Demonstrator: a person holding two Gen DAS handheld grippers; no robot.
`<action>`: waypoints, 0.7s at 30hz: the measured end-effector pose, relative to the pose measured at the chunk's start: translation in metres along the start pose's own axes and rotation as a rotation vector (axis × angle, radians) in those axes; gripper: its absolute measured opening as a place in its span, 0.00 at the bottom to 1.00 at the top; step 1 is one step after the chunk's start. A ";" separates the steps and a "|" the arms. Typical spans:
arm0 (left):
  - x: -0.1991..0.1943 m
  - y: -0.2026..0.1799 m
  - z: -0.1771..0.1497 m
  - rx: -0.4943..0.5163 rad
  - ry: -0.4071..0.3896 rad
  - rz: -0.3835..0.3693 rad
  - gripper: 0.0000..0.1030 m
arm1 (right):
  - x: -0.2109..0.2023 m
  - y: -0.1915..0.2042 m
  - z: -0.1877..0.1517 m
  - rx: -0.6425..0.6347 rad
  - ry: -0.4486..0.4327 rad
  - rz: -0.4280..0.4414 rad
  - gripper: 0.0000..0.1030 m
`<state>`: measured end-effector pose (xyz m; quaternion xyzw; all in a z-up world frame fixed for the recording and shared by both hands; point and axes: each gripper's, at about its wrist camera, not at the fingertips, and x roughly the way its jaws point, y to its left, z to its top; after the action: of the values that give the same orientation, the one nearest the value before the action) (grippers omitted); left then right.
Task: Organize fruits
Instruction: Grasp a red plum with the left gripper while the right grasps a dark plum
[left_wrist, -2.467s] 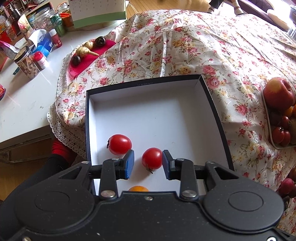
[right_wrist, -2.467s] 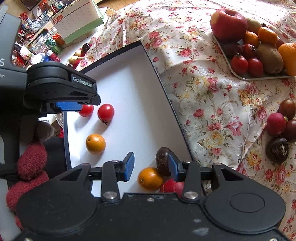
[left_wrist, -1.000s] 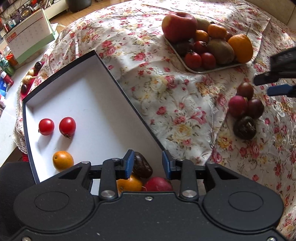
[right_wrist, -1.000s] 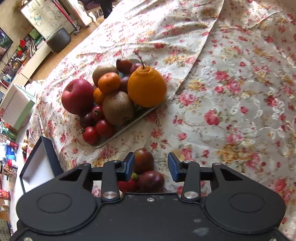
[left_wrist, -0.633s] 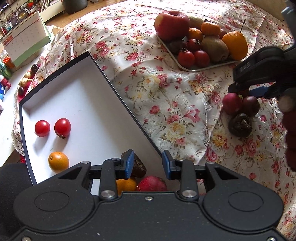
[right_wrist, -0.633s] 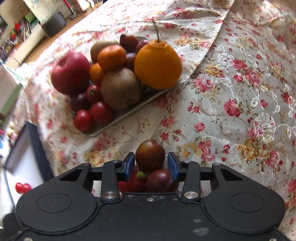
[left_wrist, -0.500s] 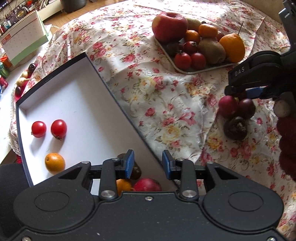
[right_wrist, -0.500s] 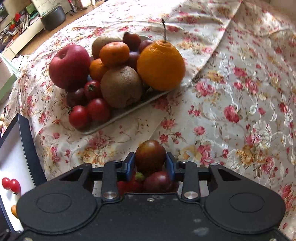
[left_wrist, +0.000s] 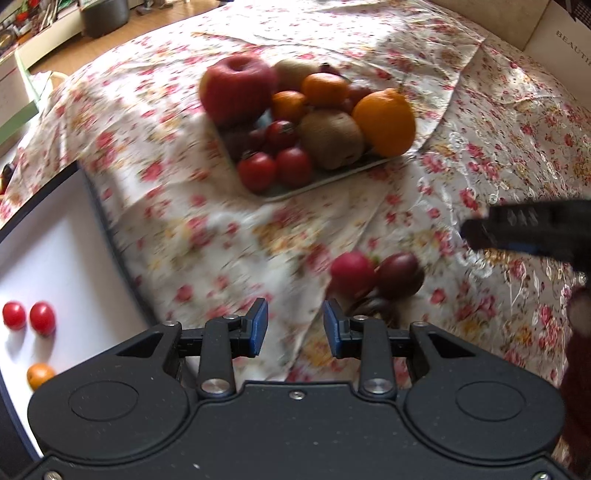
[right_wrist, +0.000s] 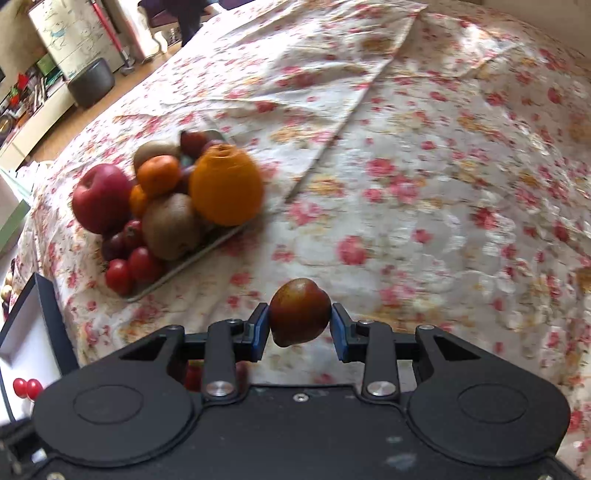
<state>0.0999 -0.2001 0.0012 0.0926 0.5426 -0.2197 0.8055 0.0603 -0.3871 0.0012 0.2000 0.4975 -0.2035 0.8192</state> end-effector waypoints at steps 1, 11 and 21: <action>0.003 -0.004 0.002 0.005 -0.001 0.000 0.40 | -0.002 -0.008 -0.003 0.006 0.000 -0.004 0.35; 0.016 -0.025 0.011 0.031 -0.053 0.007 0.40 | -0.006 -0.061 -0.022 0.061 0.011 -0.016 0.35; 0.032 -0.033 0.017 0.000 -0.012 -0.069 0.50 | 0.005 -0.064 -0.032 0.060 0.020 -0.038 0.36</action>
<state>0.1093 -0.2439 -0.0188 0.0726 0.5408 -0.2480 0.8005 0.0054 -0.4243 -0.0251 0.2170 0.5029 -0.2320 0.8039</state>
